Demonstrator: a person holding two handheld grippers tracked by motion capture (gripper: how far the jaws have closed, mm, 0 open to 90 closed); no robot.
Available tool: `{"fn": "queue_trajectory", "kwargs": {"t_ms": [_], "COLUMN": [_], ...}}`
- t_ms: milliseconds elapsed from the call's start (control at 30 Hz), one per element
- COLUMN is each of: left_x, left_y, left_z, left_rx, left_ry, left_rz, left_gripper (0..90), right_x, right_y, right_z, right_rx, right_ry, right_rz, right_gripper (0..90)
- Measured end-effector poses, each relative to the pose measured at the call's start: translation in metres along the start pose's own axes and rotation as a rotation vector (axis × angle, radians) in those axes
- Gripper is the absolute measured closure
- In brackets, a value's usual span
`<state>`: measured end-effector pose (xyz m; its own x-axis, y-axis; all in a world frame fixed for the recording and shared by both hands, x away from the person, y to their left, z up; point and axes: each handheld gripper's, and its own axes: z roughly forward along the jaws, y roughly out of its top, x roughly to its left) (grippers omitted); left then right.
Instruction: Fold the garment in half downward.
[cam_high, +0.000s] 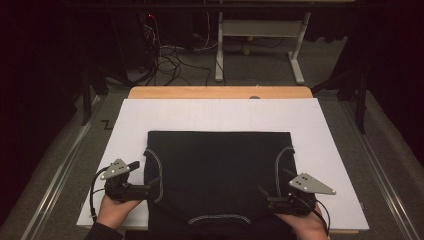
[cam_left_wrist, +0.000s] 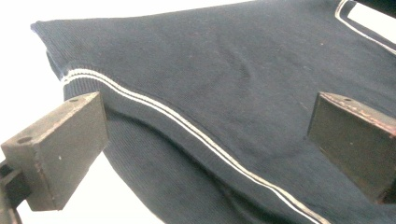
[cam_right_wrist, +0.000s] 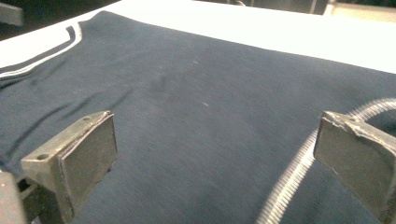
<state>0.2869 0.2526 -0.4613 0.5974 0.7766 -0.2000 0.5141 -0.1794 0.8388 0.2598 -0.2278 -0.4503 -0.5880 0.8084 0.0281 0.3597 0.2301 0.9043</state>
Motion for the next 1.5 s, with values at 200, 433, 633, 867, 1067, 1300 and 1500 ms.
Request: {"fn": "queue_trajectory", "kwargs": {"t_ms": [200, 433, 633, 867, 1067, 1300, 1500], "left_x": [0.008, 0.015, 0.02, 0.024, 0.03, 0.042, 0.053], "left_y": [0.007, 0.021, 0.041, 0.059, 0.073, 0.084, 0.087], "left_z": [0.005, 0.008, 0.008, 0.011, 0.014, 0.019, 0.023], "left_rx": [-0.008, -0.038, -0.068, -0.053, -0.051, -0.04, -0.048], "left_ry": [0.001, -0.007, -0.011, -0.008, 0.009, 0.011, 0.009], "left_rz": [-0.015, -0.028, -0.033, -0.014, -0.003, -0.005, -0.016], "left_gripper": [0.0, 0.0, 0.0, 0.0, 0.0, 0.0, 0.0], "right_x": [0.023, 0.044, 0.064, 0.088, 0.108, 0.125, 0.135], "right_y": [0.015, 0.03, 0.035, 0.038, 0.042, 0.045, 0.049], "right_z": [0.018, 0.04, 0.06, 0.074, 0.082, 0.092, 0.097], "right_rx": [-0.007, -0.015, -0.001, 0.005, 0.004, 0.015, 0.012], "right_ry": [0.04, 0.085, 0.124, 0.189, 0.235, 0.274, 0.288], "right_rz": [-0.056, -0.08, -0.097, -0.125, -0.15, -0.158, -0.175], "right_gripper": [0.0, 0.0, 0.1, 0.0, 0.1, 0.1, 0.0]}}
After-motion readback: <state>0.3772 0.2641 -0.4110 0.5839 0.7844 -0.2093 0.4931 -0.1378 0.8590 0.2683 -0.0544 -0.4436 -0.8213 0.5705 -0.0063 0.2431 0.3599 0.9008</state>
